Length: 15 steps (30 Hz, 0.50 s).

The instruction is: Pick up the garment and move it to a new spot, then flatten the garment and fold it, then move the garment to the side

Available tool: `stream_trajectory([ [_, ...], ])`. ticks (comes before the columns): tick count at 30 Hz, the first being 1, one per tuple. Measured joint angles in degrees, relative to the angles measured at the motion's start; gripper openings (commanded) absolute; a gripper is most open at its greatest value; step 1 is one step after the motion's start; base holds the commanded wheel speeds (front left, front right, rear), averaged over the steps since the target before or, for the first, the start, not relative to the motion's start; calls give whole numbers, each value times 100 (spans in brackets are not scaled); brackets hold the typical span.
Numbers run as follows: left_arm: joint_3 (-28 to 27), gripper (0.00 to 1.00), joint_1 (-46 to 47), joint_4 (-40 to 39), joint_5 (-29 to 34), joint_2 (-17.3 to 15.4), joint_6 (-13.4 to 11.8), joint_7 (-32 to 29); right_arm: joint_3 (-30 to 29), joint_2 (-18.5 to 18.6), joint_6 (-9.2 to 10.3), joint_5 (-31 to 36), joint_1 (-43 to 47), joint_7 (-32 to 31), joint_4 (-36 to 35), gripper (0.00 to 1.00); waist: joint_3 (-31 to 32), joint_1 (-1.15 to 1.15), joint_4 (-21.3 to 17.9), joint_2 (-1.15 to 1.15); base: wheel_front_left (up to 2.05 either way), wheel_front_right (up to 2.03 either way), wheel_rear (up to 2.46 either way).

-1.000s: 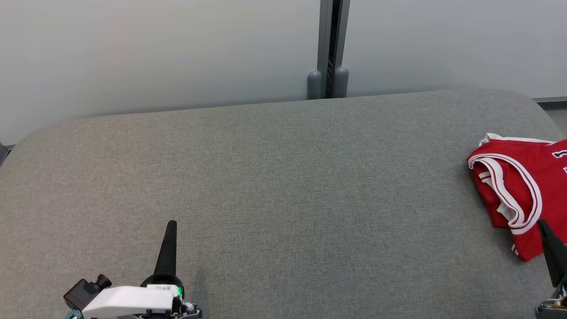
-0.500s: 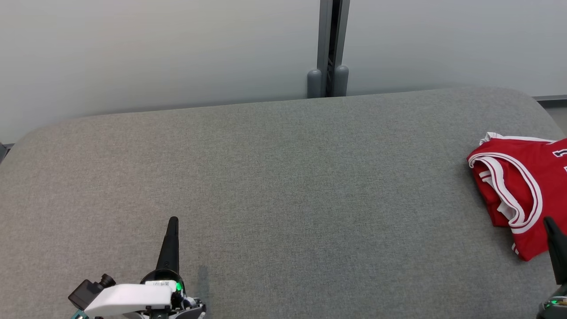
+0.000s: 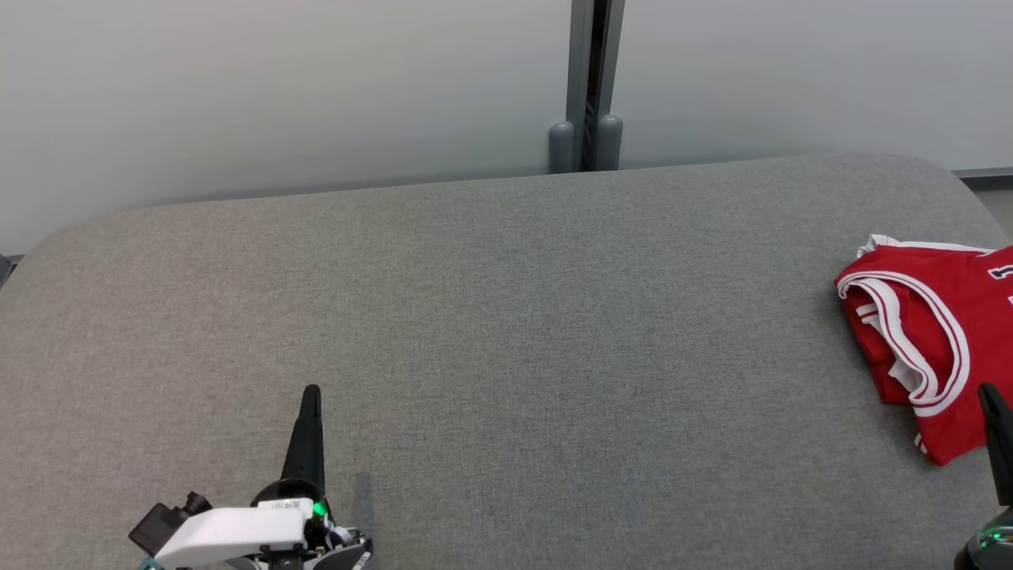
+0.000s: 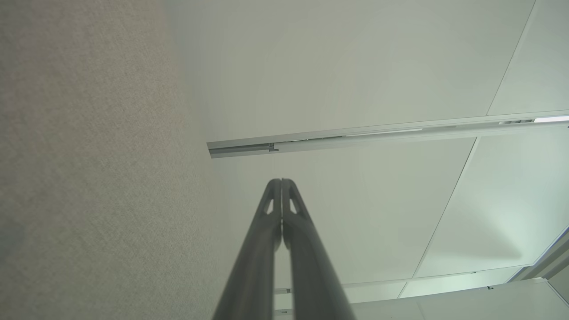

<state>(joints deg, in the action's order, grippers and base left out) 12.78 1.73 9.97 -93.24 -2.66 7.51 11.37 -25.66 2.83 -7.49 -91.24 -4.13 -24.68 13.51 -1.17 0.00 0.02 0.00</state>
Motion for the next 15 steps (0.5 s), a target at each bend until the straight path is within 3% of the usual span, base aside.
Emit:
stream_trajectory([
  [15,-1,0,2,0,0,0,0,0,-2,-3,0,-1,0,-1,0,0,0,0,0,0,0,0,0],
])
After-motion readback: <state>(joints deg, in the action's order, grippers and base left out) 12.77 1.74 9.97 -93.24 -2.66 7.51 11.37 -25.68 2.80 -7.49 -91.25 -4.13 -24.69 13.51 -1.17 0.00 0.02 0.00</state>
